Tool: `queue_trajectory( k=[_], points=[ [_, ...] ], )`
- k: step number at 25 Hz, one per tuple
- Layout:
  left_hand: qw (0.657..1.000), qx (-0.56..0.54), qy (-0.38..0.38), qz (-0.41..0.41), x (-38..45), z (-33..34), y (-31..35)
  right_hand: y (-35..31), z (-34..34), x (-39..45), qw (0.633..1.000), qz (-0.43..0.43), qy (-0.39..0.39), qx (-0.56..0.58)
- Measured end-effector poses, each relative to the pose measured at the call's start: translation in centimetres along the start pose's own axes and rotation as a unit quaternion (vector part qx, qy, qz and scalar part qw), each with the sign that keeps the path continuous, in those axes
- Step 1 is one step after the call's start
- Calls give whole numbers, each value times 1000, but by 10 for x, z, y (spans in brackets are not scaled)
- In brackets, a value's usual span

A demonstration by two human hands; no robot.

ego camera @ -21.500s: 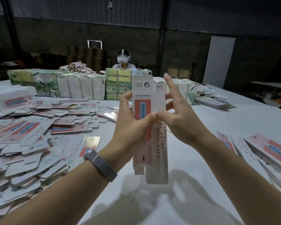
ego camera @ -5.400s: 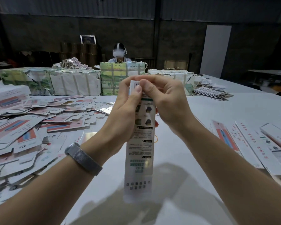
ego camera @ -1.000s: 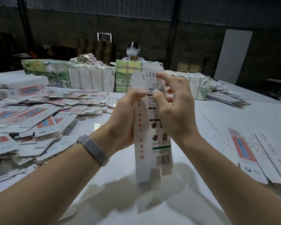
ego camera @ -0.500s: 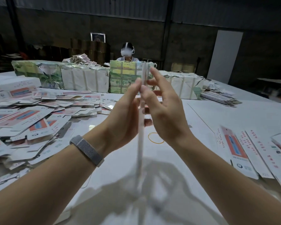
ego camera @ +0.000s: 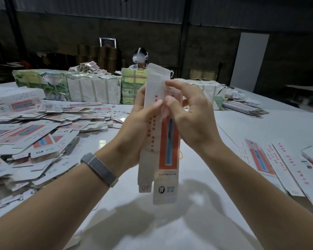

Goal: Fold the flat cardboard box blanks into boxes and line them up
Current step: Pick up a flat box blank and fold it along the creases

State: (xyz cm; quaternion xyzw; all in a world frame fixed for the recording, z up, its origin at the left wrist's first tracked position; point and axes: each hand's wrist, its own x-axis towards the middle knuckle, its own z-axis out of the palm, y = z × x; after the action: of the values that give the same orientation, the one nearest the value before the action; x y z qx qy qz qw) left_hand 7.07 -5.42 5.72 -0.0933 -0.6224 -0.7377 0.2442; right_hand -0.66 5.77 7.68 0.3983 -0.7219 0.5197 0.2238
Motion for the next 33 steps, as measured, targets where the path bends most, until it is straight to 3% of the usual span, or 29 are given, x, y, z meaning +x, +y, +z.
queue_trajectory(
  k=[6, 11, 16, 19, 26, 29, 33],
  points=[
    [998, 43, -34, -39, -3, 4, -2, -4, -6, 5, 999, 35, -23, 15],
    [997, 64, -4, -44, -3, 9, -8, -7, -7, 4, 998, 22, -20, 51],
    [998, 50, 8, 43, -2, 13, -8, -7, -5, 3, 992, 10, -8, 129],
    [995, 87, -5, 53, -3, 15, -4, -10, -5, 0, 983, 11, 21, 180],
    [998, 12, 2, 64, -1, 11, 3, -18, 3, -8, 912, 44, -22, 406],
    [993, 1, 30, 113, -1, 12, 1, -20, 0, -11, 902, 54, -51, 425],
    [992, 5, 31, 126, -1, 15, -3, -22, 1, -14, 918, 89, -31, 386]
  ],
)
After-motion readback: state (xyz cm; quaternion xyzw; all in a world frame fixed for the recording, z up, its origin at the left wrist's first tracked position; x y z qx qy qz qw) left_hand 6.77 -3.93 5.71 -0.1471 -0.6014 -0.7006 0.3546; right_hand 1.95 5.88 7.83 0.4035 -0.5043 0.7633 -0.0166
